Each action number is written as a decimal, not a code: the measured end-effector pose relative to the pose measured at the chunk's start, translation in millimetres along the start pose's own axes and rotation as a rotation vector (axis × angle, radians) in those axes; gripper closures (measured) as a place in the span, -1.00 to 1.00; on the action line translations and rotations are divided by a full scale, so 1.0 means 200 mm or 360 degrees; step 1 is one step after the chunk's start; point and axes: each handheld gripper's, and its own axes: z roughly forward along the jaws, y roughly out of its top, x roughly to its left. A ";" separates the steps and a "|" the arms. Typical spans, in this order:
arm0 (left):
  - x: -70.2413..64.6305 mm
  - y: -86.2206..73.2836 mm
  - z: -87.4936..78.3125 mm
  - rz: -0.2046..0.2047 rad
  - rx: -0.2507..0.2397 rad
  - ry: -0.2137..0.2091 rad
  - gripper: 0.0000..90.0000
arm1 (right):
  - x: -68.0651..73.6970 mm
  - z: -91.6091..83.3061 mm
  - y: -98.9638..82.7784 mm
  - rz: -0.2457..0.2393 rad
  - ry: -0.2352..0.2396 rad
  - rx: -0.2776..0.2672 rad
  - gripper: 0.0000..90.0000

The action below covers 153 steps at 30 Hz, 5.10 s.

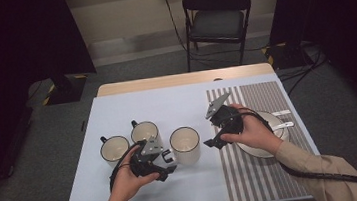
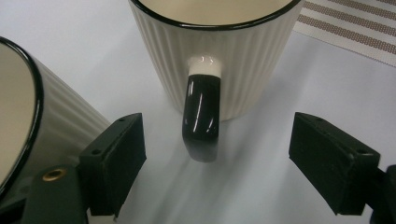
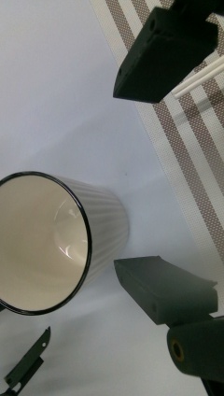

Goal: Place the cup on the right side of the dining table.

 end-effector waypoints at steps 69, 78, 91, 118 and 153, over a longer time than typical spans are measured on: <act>0.03 -0.04 -0.01 -0.0088 -0.0014 0.0037 0.71 | -0.04 0.22 0.21 0.0247 0.0069 0.0135 0.42; 0.01 0.00 -0.02 -0.0075 -0.0014 0.0029 0.72 | -0.04 0.25 0.21 0.0259 0.0084 0.0173 0.68; -0.02 0.08 -0.04 -0.0037 0.0031 0.0018 0.73 | -0.05 0.24 0.19 0.0338 0.0034 0.0193 0.85; 0.02 0.27 0.02 0.0031 0.0079 0.0032 0.73 | -0.17 0.12 0.18 0.0408 -0.0028 0.0219 0.87; 0.12 0.44 0.13 0.0027 0.0166 0.0077 0.73 | -0.35 0.10 0.18 0.0467 -0.0057 0.0261 0.87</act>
